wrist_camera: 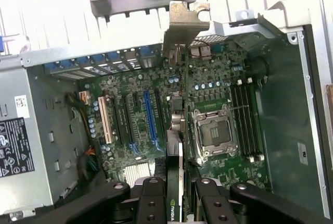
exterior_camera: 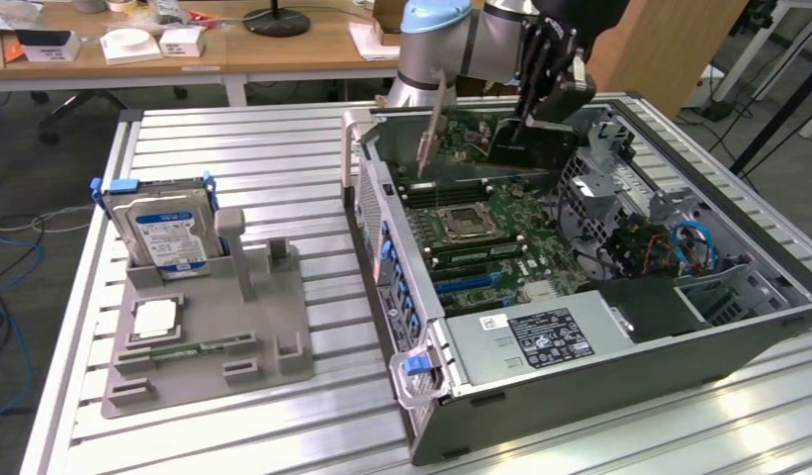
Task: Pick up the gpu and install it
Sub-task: 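Insert the gpu into the slot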
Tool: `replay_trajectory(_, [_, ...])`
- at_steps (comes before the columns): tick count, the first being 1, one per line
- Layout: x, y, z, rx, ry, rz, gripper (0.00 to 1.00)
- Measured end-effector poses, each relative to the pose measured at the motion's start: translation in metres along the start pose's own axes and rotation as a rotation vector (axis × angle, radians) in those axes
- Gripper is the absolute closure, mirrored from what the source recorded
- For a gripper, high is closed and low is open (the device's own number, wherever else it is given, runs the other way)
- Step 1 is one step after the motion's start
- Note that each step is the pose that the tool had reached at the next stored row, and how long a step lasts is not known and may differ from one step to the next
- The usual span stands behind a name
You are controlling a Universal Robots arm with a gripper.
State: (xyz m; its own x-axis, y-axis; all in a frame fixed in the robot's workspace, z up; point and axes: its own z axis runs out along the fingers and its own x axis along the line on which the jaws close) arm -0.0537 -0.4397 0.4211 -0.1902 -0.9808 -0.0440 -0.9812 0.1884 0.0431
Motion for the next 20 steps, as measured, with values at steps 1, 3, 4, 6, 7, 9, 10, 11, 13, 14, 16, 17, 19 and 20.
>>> replay_trajectory(1, [0.0000,-0.0001,0.0000,-0.0004,0.0003,-0.010,0.74])
replay_trajectory(3, [-0.0001,-0.0004,0.0000,-0.0014,0.0011,-0.031,0.74])
replay_trajectory(4, [-0.0001,-0.0006,0.0000,-0.0019,0.0014,-0.041,0.74])
replay_trajectory(6, [-0.0002,-0.0008,0.0000,-0.0028,0.0021,-0.061,0.74])
replay_trajectory(7, [-0.0002,-0.0010,0.0000,-0.0033,0.0024,-0.071,0.74])
replay_trajectory(9, [-0.0002,-0.0012,-0.0001,-0.0042,0.0027,-0.091,0.74])
replay_trajectory(10, [-0.0003,-0.0013,-0.0001,-0.0047,0.0029,-0.101,0.74])
replay_trajectory(11, [-0.0003,-0.0014,0.0000,-0.0052,0.0031,-0.112,0.74])
replay_trajectory(13, [-0.0003,-0.0014,0.0000,-0.0062,0.0036,-0.132,0.74])
replay_trajectory(14, [-0.0003,-0.0014,-0.0001,-0.0066,0.0037,-0.141,0.74])
replay_trajectory(16, [-0.0003,-0.0015,-0.0001,-0.0076,0.0037,-0.161,0.74])
replay_trajectory(17, [-0.0003,-0.0015,-0.0001,-0.0080,0.0036,-0.168,0.74])
replay_trajectory(19, [-0.0003,-0.0015,-0.0001,-0.0082,0.0037,-0.172,0.74])
replay_trajectory(20, [-0.0003,-0.0016,-0.0001,-0.0082,0.0038,-0.172,0.74])
